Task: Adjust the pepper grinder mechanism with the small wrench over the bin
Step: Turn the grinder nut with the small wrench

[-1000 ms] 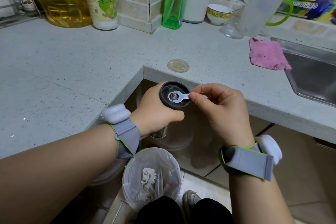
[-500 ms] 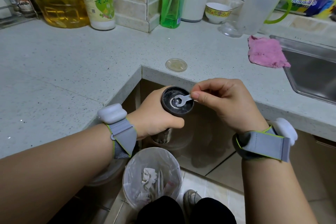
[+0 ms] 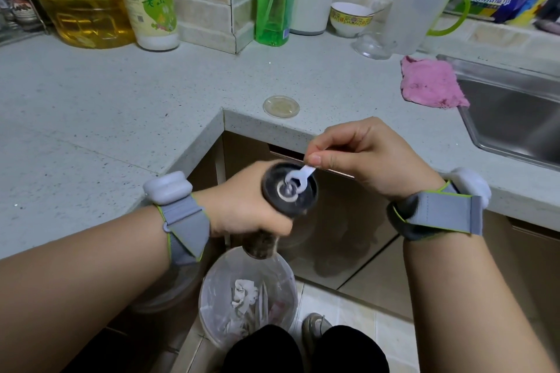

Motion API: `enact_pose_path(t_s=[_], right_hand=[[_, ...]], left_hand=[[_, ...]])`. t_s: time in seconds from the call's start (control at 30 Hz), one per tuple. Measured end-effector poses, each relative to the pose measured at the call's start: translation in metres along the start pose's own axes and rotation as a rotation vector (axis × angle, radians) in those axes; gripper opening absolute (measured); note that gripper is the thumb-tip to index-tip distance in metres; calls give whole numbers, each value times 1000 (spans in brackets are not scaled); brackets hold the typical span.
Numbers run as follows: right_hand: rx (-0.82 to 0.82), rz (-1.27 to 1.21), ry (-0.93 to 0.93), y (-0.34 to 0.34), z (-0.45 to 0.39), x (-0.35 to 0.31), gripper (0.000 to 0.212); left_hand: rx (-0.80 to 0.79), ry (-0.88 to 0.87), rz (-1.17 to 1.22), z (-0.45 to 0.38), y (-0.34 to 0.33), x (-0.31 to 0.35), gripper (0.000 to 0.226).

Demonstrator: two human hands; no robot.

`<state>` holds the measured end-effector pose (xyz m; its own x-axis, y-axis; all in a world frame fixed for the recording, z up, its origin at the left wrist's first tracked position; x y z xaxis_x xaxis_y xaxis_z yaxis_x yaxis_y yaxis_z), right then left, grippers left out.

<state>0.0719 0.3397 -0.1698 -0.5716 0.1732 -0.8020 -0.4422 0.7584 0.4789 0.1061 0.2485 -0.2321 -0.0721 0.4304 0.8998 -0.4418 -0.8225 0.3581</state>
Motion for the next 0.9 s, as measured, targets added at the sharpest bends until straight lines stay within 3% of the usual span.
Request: enact_pose_path(t_s=[0.13, 0.37, 0.5, 0.9], right_hand=[[-178, 87, -61, -24, -1, 4, 2], [424, -143, -99, 30, 26, 12, 11], [484, -267, -115, 12, 31, 13, 9], [606, -137, -144, -2, 27, 8, 17]], left_hand=[[-99, 23, -167, 1, -25, -5, 33], [220, 62, 166, -4, 25, -7, 41], [300, 67, 201, -3, 33, -8, 42], [372, 55, 244, -1, 40, -10, 41]])
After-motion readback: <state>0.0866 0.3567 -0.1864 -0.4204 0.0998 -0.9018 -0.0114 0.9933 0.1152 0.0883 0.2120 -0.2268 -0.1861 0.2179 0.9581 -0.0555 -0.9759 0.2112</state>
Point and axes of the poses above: each hand's wrist, its own z-axis away from the middle knuckle, its own y-axis out of the back of the hand, x = y × z, the point moved 10 cm from there along -z, towards the middle knuckle, and after that the axes turned 15 degrees about y, right-handed, at the moved point
